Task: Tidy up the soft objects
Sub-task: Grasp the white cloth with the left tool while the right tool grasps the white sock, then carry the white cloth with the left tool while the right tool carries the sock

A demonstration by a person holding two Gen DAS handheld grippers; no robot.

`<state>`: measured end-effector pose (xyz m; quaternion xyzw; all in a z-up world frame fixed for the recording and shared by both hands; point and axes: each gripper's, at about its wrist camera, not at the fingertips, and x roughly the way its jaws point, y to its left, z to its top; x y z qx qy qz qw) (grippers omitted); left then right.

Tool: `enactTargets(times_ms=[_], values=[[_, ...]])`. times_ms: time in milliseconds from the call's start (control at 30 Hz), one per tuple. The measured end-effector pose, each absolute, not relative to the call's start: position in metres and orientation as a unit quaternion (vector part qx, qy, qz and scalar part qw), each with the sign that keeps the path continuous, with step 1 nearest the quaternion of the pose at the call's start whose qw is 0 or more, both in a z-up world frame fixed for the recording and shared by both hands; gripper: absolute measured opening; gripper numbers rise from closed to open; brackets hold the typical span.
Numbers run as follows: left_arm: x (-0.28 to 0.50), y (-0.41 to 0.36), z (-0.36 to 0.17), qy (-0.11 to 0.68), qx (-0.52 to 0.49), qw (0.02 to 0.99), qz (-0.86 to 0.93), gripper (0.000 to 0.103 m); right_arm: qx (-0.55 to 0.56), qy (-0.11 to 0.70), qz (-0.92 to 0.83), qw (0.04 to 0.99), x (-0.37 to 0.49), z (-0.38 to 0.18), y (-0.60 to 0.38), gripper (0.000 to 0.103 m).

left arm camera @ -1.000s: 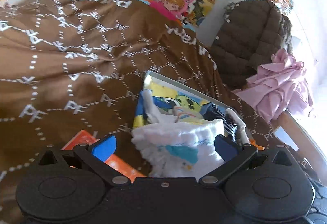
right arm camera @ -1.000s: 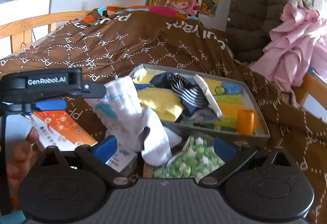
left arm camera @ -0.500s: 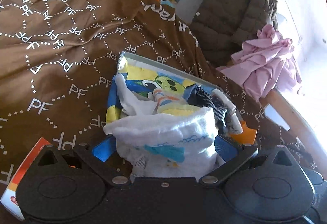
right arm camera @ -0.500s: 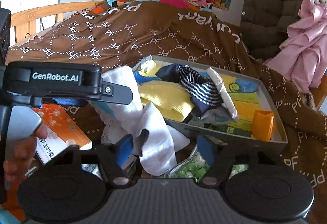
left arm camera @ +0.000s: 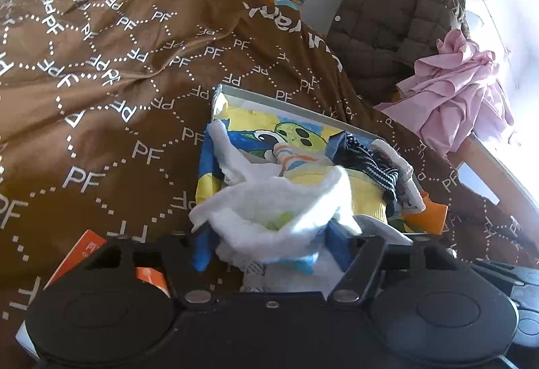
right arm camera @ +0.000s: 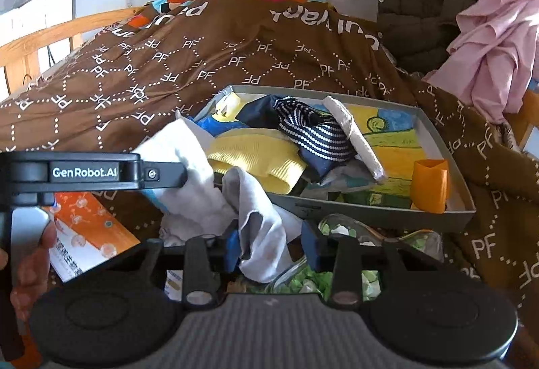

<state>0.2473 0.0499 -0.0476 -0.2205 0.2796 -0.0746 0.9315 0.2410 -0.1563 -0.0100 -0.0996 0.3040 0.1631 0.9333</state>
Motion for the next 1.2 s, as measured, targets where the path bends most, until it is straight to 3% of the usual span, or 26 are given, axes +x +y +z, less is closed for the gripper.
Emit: enactTargets(times_ms=[167, 300, 367, 467, 1200], values=[[0.247, 0.050, -0.048, 0.295, -0.238, 0.922, -0.078, 0.038, -0.096, 0.308, 0.158, 0.933, 0.245, -0.013, -0.154, 0.042], [0.242, 0.044, -0.044, 0.294, -0.231, 0.924, -0.076, 0.018, -0.090, 0.309, 0.147, 0.935, 0.247, -0.013, -0.152, 0.015], [0.239, 0.042, -0.042, 0.290, -0.226, 0.926, -0.081, 0.016, -0.088, 0.310, 0.148, 0.935, 0.246, -0.012, -0.152, 0.005], [0.234, 0.039, -0.035, 0.280, -0.218, 0.931, -0.080, 0.014, -0.092, 0.298, 0.148, 0.938, 0.239, -0.007, -0.152, 0.001], [0.217, 0.016, 0.049, 0.229, -0.188, 0.952, -0.073, 0.013, -0.077, 0.179, 0.127, 0.973, 0.236, 0.110, -0.194, 0.001]])
